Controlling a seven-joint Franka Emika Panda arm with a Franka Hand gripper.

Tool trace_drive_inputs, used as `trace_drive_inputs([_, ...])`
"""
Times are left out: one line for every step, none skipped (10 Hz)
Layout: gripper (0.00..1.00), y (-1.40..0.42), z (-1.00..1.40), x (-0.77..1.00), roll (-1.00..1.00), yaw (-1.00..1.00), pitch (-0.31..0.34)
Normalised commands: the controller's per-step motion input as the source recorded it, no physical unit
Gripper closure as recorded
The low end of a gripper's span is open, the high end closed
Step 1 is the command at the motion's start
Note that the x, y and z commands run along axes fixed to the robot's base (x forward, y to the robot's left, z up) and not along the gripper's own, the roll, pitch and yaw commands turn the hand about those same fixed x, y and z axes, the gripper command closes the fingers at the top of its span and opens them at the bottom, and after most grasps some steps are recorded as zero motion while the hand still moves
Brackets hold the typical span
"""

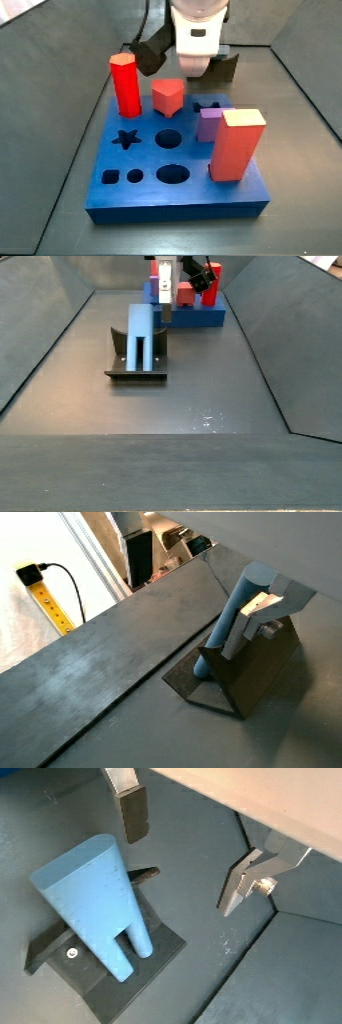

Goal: Pick up the square-circle object. Move up. Place the square-circle object on the fixture. Regrasp the square-circle object. Rotate the square-circle object. Move to above the board. Insert the square-circle object.
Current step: Regrasp the square-circle object.

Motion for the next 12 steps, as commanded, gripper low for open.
trace_drive_inputs([0.00, -0.04, -0.06, 1.00, 0.16, 0.06, 0.127])
trace_drive_inputs([0.00, -0.04, -0.05, 0.96, 0.16, 0.07, 0.122])
trace_drive_inputs([0.00, -0.04, -0.04, 0.92, 0.16, 0.08, 0.118])
trace_drive_inputs([0.00, -0.04, -0.05, 0.87, 0.16, 0.08, 0.115])
trace_drive_inputs([0.00, -0.04, -0.05, 0.84, 0.16, 0.08, 0.109])
trace_drive_inputs([0.00, -0.04, -0.04, 0.80, 0.15, 0.08, 0.100])
trace_drive_inputs([0.00, -0.03, -0.04, 0.75, 0.15, 0.08, 0.095])
trace_drive_inputs([0.00, -0.03, -0.04, 0.73, 0.15, 0.08, 0.095])
trace_drive_inputs([0.00, -0.03, -0.04, 0.69, 0.16, 0.07, 0.097])
trace_drive_inputs([0.00, -0.04, -0.04, 0.66, 0.16, 0.07, 0.100])
trace_drive_inputs([0.00, -0.04, -0.04, 0.63, 0.16, 0.06, 0.107])
trace_drive_inputs([0.00, -0.04, -0.04, 0.61, 0.16, 0.06, 0.109])
